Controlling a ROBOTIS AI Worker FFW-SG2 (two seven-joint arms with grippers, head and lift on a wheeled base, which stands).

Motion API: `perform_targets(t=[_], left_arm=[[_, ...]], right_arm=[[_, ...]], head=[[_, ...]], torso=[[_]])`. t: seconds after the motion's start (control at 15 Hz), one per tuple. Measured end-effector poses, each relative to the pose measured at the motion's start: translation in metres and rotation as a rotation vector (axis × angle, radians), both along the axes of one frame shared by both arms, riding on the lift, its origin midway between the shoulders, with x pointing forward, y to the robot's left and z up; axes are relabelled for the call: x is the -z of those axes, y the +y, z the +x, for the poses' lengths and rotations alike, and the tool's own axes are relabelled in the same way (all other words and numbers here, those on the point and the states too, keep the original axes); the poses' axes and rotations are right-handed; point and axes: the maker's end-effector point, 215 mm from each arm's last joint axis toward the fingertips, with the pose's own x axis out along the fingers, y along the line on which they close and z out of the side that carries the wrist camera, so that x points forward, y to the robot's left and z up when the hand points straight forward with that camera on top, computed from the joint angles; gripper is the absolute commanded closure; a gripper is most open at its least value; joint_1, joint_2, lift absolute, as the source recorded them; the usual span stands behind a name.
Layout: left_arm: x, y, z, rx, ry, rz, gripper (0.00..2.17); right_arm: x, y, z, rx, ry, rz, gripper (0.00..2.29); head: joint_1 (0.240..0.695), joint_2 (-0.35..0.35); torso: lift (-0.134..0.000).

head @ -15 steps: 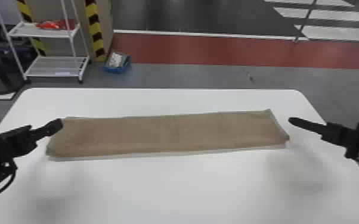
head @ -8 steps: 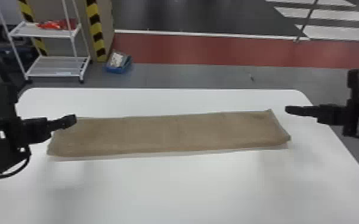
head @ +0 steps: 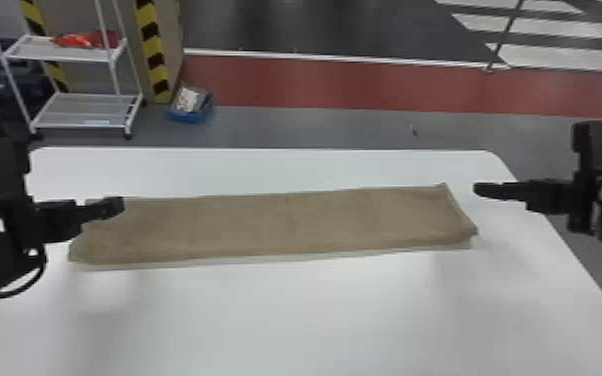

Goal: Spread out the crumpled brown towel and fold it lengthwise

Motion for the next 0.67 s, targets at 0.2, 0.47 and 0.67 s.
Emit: perform_targets(t=[0.2, 0.47, 0.67], left_arm=[[0.002, 0.003, -0.001, -0.007, 0.005, 0.011, 0.08], [0.006, 0.004, -0.002, -0.013, 0.012, 0.020, 0.09], [0.007, 0.005, -0.002, -0.014, 0.014, 0.022, 0.09]], right_arm=[[0.005, 0.002, -0.003, -0.002, 0.004, 0.012, 0.24], [0.017, 0.004, -0.011, 0.002, 0.018, 0.032, 0.24], [0.017, 0.002, -0.013, 0.010, 0.015, 0.049, 0.24]], head=[[0.695, -0.110], [0.695, -0.107], [0.695, -0.108]], torso=[[-0.124], [-0.124], [-0.124]])
